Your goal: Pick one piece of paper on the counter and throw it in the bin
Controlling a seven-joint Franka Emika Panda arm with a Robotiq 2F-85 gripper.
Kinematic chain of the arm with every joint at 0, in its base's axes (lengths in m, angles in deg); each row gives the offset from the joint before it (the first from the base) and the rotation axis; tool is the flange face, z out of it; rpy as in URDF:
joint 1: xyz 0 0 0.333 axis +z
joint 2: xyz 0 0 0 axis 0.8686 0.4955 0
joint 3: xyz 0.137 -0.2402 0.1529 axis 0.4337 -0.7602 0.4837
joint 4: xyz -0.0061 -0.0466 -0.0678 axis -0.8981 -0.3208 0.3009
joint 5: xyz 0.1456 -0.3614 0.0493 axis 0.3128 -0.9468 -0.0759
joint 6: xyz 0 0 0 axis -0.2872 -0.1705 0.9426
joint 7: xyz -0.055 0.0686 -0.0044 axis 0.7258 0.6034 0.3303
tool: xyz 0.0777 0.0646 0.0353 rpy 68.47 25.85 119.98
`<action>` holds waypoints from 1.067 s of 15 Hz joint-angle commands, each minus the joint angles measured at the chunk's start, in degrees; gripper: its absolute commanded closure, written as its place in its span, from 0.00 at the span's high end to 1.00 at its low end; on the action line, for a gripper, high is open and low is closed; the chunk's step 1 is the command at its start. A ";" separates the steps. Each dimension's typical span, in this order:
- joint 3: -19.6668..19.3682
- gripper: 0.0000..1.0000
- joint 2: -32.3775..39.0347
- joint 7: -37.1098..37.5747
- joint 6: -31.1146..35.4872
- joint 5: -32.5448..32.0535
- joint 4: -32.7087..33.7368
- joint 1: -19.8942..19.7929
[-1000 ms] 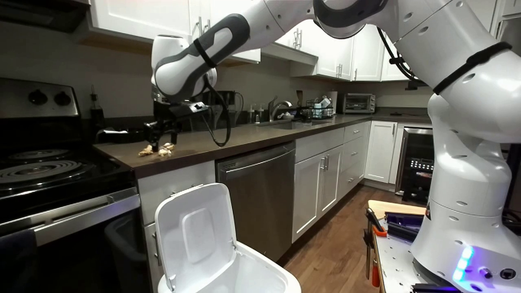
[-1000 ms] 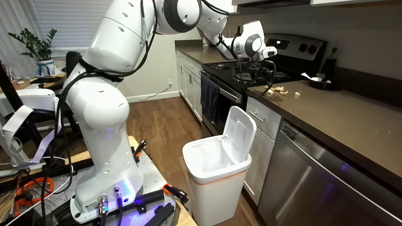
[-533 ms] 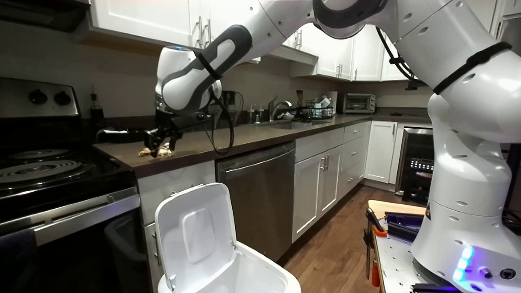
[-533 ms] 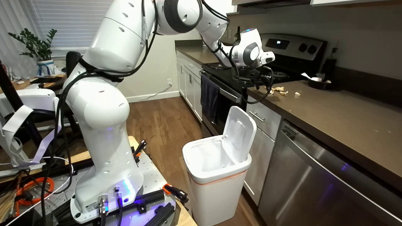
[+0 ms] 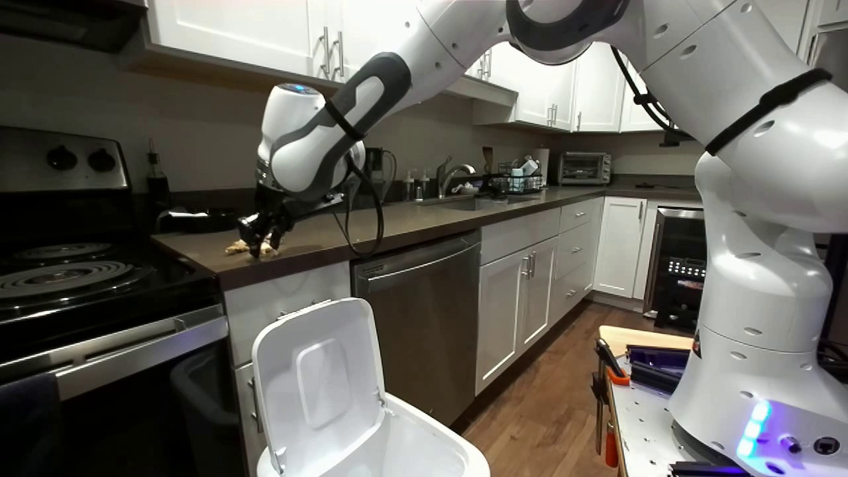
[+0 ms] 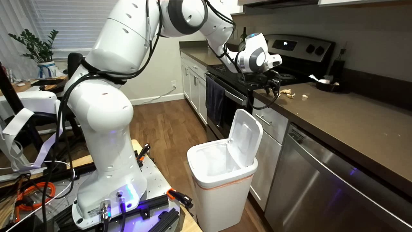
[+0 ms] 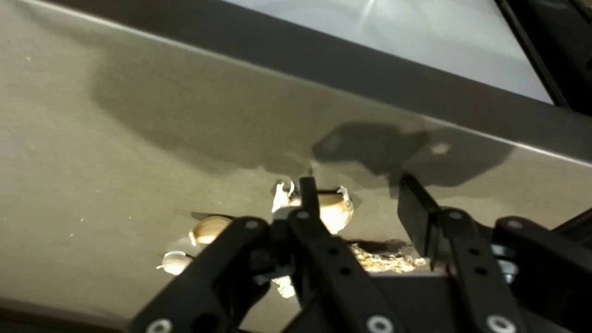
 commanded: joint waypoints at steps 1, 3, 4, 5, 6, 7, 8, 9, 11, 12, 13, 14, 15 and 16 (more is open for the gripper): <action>-1.28 0.18 0.31 1.12 2.28 -1.46 -0.37 0.84; -1.52 0.58 0.62 1.03 2.74 -1.58 -0.18 1.01; -1.72 0.59 0.75 1.02 2.99 -1.68 -0.17 1.15; -2.12 0.66 0.94 1.01 3.03 -1.97 0.02 1.46; -2.53 0.71 1.06 1.09 3.19 -2.21 0.03 1.73; -3.01 0.78 1.21 1.15 3.43 -2.74 0.16 2.08; -3.29 0.84 1.29 1.18 3.69 -3.18 0.14 2.26; -3.67 0.89 1.47 1.27 4.27 -3.53 0.16 2.49; -4.46 0.99 2.04 1.36 6.17 -4.28 0.22 2.97; -4.90 1.00 2.31 1.27 7.63 -4.55 0.08 3.18; -5.32 1.00 2.67 1.27 9.05 -4.63 0.01 3.37; -5.72 1.00 3.09 1.27 10.28 -4.62 0.01 3.54; -6.10 1.00 3.51 1.32 11.15 -4.33 -0.07 3.69; -6.46 1.00 4.01 1.23 11.92 -3.99 0.00 3.79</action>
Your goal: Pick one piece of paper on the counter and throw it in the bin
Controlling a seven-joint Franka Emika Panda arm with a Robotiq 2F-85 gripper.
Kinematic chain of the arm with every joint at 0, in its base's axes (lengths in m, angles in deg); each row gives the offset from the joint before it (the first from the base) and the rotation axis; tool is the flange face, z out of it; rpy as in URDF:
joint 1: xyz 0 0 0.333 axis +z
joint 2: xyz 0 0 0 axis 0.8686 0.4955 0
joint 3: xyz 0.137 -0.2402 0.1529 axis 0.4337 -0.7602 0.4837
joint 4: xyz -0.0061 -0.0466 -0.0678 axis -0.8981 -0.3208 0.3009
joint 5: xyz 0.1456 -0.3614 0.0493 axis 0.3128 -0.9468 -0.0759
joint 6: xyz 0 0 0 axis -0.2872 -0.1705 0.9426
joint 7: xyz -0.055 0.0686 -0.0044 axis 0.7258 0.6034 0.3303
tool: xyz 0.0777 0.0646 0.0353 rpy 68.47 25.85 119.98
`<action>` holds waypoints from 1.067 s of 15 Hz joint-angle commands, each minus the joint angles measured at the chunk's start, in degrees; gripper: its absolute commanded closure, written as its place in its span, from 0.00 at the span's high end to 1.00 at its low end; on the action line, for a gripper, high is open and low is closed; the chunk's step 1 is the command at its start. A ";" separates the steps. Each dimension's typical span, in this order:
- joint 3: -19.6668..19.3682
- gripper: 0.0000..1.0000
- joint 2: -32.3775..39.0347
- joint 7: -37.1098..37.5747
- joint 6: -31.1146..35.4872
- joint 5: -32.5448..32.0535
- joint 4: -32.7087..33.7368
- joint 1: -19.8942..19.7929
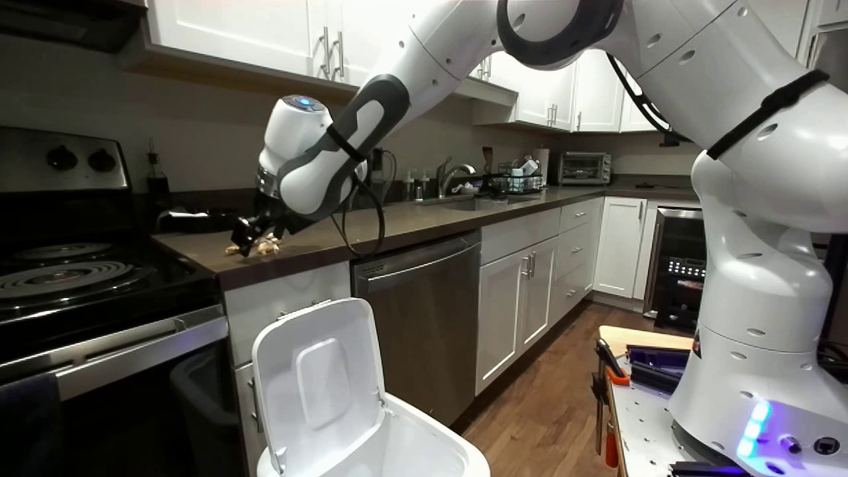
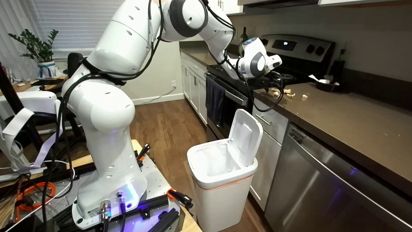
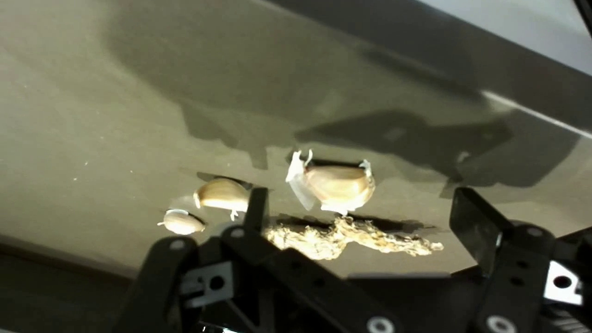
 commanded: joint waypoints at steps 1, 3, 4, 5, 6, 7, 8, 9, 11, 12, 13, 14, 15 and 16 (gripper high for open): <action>-1.88 0.75 1.62 1.10 3.32 -0.57 -0.06 0.92; -2.26 0.69 2.01 0.98 4.16 -0.26 -0.06 1.08; -2.36 0.61 2.05 0.95 4.32 -0.22 -0.02 1.15; -2.43 0.55 2.09 0.93 4.63 -0.18 -0.03 1.18; -2.47 0.47 2.11 0.88 4.83 -0.13 -0.09 1.17; -2.51 0.41 2.13 0.87 4.83 -0.04 -0.09 1.19; -2.62 0.35 2.17 0.83 4.92 -0.02 -0.14 1.25; -2.80 0.27 2.23 0.79 5.04 -0.03 -0.19 1.34; -3.00 0.15 2.34 0.73 5.29 0.03 -0.23 1.42; -3.06 0.09 2.37 0.69 5.38 0.05 -0.26 1.44; -3.05 0.01 2.31 0.63 5.44 0.09 -0.40 1.39; -3.05 0.01 2.11 0.61 5.24 0.18 -0.58 1.39; -2.73 0.00 1.38 0.56 3.90 0.50 -0.92 1.32; -3.02 0.00 1.03 0.69 3.29 0.45 -1.07 1.64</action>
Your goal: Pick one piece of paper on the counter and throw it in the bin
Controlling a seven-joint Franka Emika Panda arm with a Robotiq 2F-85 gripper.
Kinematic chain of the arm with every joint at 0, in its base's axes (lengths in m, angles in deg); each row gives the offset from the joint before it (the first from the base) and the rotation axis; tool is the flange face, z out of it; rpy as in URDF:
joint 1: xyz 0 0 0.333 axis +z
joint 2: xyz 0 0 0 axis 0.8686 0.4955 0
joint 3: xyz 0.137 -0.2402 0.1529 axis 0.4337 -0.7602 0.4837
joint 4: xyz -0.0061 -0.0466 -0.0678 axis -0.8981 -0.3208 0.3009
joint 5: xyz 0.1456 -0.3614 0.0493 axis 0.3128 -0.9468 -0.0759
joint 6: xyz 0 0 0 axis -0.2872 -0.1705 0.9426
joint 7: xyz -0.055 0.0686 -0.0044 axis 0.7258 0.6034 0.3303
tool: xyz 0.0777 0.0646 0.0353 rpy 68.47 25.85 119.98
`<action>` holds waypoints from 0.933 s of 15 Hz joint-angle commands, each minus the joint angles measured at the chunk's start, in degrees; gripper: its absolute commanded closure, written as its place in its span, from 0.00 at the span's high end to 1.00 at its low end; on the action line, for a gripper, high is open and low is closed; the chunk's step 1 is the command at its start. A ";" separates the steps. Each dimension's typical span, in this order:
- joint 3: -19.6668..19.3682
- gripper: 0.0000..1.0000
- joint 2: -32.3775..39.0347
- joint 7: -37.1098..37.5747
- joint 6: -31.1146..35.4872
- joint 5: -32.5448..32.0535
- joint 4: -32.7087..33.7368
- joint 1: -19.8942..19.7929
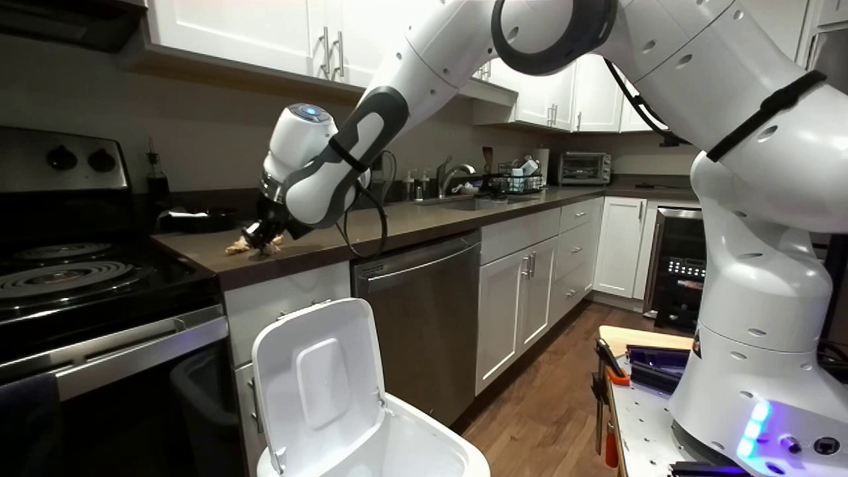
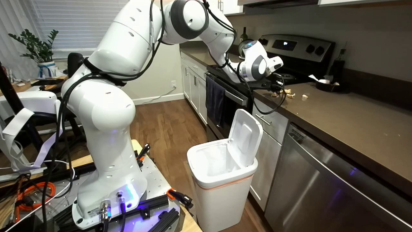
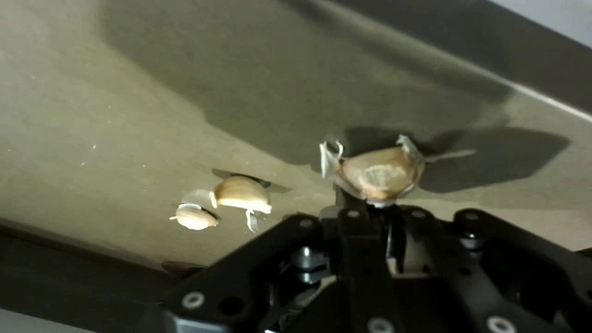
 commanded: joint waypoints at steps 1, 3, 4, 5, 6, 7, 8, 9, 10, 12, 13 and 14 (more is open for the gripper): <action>-0.41 0.00 -1.36 0.29 -1.82 0.40 -1.37 0.88; -0.08 0.29 -2.20 0.00 -3.05 0.31 -1.53 0.92; 0.20 0.31 -2.38 -0.07 -3.50 0.36 -1.55 0.74; 0.42 0.36 -2.62 0.04 -3.98 0.50 -1.65 0.61; 0.45 0.43 -2.80 0.25 -4.54 0.47 -1.65 0.59; 0.36 0.48 -3.06 0.56 -5.52 0.39 -1.70 0.69; 0.52 0.55 -3.25 0.58 -6.11 0.32 -1.65 0.57; 0.56 0.62 -3.39 0.67 -6.65 0.19 -1.57 0.55; 0.82 0.67 -3.53 0.57 -7.28 0.17 -1.52 0.34; 1.10 0.28 -3.50 0.73 -8.30 0.14 -1.29 0.20; 1.28 0.28 -3.46 0.77 -8.72 0.14 -1.21 0.12; 1.48 0.22 -3.46 0.81 -9.04 0.14 -1.11 0.05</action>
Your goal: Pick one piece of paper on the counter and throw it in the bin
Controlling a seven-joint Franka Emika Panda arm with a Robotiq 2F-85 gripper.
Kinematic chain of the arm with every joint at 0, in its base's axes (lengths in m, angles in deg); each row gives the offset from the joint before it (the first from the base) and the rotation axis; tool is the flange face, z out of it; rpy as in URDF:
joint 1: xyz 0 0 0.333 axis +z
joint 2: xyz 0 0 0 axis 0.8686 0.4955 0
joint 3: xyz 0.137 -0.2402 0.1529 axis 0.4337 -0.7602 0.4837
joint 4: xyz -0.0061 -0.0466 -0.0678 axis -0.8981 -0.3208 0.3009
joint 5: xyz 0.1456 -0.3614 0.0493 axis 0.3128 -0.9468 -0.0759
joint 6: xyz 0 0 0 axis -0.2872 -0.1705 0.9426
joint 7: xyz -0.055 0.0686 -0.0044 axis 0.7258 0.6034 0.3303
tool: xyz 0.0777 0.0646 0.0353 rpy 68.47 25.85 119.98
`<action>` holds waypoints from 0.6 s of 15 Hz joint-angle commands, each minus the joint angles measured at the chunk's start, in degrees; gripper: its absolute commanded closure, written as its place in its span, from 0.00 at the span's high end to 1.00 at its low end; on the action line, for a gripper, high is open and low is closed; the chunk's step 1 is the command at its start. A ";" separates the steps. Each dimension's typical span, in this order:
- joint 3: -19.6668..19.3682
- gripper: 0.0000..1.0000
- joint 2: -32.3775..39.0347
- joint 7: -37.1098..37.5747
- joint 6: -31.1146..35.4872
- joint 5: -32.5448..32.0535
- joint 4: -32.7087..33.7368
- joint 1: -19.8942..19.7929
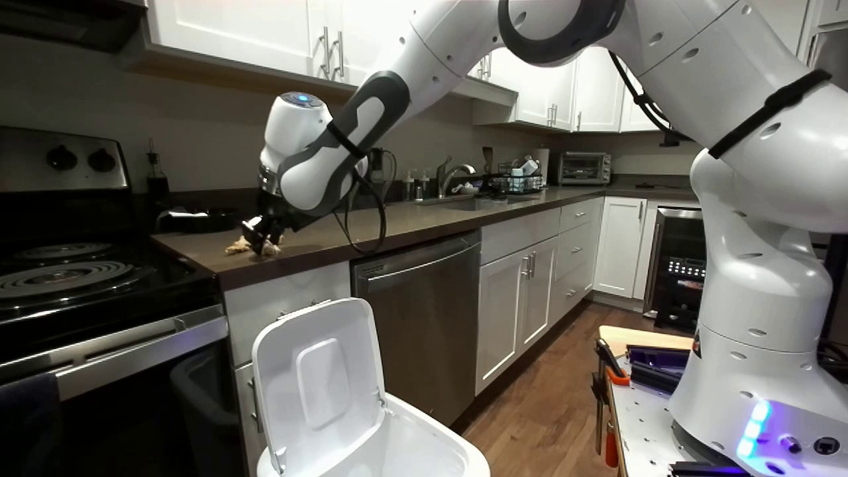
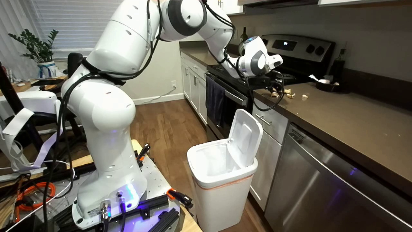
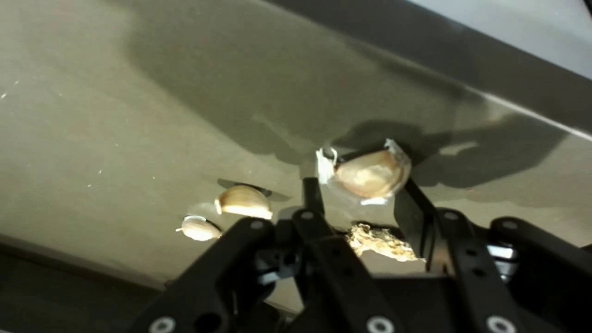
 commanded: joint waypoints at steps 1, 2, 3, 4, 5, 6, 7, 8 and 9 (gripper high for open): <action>1.11 0.15 -1.27 0.86 -2.74 0.19 -0.99 -0.29; 1.18 0.07 -1.25 1.05 -3.27 0.13 -0.82 -0.24; 1.41 0.09 -1.25 1.07 -3.66 0.12 -0.75 -0.31; 1.60 0.40 -1.25 1.04 -4.07 0.14 -0.60 -0.40; 1.49 0.40 -1.20 1.19 -4.28 -0.04 -0.54 -0.29; 1.50 0.41 -1.20 1.22 -4.63 -0.08 -0.39 -0.34; 1.28 0.47 -1.24 1.37 -4.93 -0.26 -0.33 -0.29; 1.24 0.52 -1.36 1.44 -5.22 -0.30 -0.32 -0.41; 1.06 0.59 -1.54 1.68 -5.76 -0.38 -0.31 -0.35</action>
